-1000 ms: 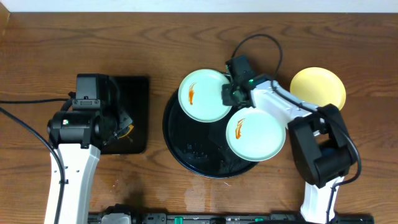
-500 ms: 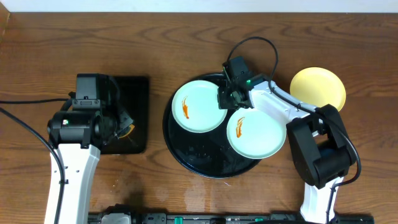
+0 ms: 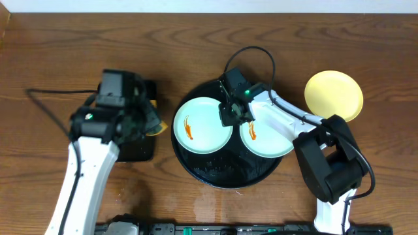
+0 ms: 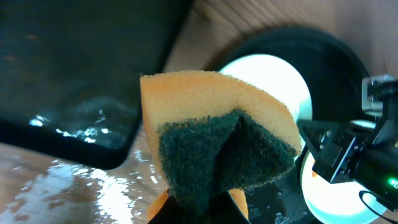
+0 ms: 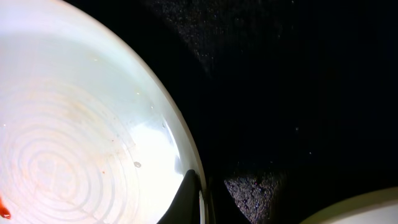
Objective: Clean dirty plates on tray and stack at the side
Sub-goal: 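Bring the sponge with the left gripper onto the left blue plate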
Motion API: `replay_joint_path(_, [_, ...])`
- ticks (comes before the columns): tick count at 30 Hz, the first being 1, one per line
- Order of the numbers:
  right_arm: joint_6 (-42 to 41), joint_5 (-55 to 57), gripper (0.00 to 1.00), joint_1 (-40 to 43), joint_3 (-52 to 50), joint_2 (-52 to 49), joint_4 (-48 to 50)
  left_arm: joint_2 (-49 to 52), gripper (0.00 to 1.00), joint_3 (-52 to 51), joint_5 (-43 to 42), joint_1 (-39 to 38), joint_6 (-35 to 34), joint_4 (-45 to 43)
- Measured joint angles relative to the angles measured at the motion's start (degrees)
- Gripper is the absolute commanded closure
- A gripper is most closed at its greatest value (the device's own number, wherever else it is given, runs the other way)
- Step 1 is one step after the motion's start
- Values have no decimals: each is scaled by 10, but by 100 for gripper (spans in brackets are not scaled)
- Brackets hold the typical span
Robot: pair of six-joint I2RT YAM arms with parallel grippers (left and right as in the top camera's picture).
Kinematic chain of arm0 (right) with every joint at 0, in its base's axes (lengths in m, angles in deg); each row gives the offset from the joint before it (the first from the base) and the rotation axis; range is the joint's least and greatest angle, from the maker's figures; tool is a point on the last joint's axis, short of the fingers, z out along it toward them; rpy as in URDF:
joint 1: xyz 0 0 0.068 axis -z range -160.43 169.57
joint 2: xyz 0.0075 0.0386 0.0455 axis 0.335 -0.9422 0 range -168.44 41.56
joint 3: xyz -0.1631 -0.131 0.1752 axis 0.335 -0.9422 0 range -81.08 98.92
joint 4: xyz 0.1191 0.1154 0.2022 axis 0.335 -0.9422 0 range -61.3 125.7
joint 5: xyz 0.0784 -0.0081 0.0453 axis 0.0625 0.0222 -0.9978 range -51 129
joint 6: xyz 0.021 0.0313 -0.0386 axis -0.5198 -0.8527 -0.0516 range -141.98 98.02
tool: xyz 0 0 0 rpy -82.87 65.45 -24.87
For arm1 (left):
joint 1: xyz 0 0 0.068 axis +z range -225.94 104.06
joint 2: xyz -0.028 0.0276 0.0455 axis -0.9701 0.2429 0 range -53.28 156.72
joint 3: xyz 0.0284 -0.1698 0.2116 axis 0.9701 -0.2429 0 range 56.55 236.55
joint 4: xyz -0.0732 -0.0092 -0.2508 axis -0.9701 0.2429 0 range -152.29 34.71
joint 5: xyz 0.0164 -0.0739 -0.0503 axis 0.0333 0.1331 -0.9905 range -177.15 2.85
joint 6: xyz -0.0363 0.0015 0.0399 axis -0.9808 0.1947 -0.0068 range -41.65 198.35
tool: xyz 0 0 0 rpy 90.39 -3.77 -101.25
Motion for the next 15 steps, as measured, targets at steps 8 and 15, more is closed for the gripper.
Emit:
replay_joint_path(8, [11,2,99,-1,18,0,-59,96,92,0,-34,-74,0,-50])
replay_joint_path(15, [21,17,99,1,33,-3,-109,159,92,0,-41,-103,-2,-69])
